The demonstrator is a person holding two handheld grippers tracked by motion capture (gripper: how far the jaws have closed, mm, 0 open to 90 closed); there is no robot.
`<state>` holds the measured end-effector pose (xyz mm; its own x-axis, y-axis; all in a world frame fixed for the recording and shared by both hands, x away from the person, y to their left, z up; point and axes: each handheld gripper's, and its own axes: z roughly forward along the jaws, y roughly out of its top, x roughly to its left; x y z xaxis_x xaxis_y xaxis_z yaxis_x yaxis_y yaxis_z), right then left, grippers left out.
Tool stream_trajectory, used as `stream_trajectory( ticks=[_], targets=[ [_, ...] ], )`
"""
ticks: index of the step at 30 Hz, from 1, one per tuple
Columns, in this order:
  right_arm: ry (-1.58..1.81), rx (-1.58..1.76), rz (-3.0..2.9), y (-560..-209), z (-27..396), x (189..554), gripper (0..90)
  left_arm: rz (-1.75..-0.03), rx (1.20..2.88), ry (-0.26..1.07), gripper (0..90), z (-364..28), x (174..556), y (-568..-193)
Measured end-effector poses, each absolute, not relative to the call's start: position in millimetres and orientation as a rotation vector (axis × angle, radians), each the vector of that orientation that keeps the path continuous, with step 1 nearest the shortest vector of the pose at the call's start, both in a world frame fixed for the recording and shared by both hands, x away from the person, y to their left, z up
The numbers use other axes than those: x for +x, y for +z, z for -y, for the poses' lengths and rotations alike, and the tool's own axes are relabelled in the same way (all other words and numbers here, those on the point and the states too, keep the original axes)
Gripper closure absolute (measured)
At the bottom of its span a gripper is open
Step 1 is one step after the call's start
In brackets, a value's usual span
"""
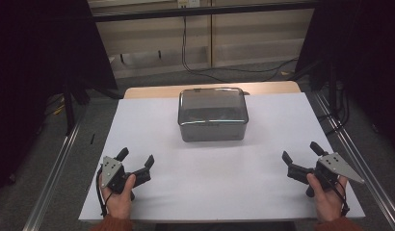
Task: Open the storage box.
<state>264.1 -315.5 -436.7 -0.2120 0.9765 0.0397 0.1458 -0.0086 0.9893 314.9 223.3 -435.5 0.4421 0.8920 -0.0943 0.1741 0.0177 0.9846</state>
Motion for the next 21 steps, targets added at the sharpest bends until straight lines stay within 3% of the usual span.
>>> stream_trajectory(
  ticks=[21],
  targets=[
    [1.394,1.171,-1.55,-437,305,266,0.0,-0.977,1.476,0.733,2.7,-221,312,-434]
  ],
)
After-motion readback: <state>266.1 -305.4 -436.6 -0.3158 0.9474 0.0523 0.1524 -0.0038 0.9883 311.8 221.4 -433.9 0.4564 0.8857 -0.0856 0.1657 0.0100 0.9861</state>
